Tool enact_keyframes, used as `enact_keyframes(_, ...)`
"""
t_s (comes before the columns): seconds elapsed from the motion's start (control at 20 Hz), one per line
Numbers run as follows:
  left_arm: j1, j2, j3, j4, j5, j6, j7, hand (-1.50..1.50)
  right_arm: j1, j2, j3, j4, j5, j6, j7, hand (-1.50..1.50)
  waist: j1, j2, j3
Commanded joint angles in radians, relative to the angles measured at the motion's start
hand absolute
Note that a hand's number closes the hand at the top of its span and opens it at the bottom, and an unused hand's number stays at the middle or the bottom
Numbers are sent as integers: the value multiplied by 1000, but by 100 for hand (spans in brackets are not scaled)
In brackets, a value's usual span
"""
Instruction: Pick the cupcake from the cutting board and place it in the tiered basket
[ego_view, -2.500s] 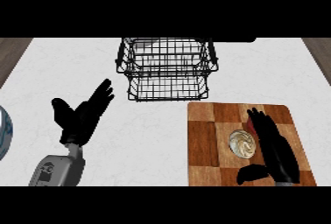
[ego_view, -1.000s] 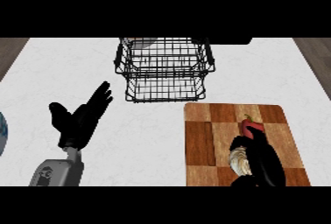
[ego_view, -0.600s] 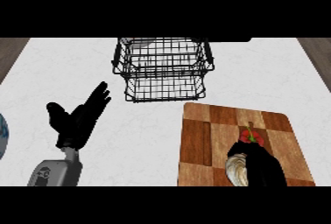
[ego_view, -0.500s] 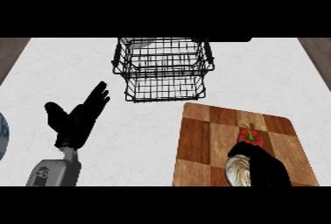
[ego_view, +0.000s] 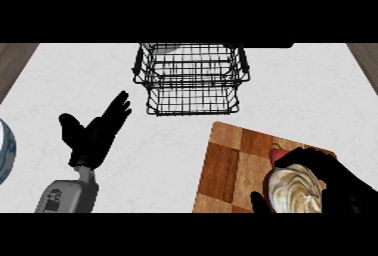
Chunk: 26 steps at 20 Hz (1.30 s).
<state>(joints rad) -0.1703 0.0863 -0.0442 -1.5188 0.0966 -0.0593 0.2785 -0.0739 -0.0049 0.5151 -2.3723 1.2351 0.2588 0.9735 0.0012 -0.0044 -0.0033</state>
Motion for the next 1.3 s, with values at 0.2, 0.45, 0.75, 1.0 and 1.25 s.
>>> enact_keyframes(0.2,24,-20,-21,3,-30,17,-16,0,-506,5,-72,33,-60,246,268,150,14,1,0)
enact_keyframes(0.45,-3,1,4,-7,13,-21,5,0,-717,5,-176,268,-157,221,283,150,23,2,0)
enact_keyframes(0.75,-19,-26,-18,62,-30,-1,-49,0,-949,5,-380,509,-259,174,272,150,21,6,0)
enact_keyframes(1.0,-12,1,9,40,-4,-23,-28,0,-1073,5,-456,798,-242,27,189,150,32,9,2)
enact_keyframes(1.25,-38,-12,1,46,-30,1,-28,0,-1132,5,-519,1045,-228,-166,50,150,30,13,2)
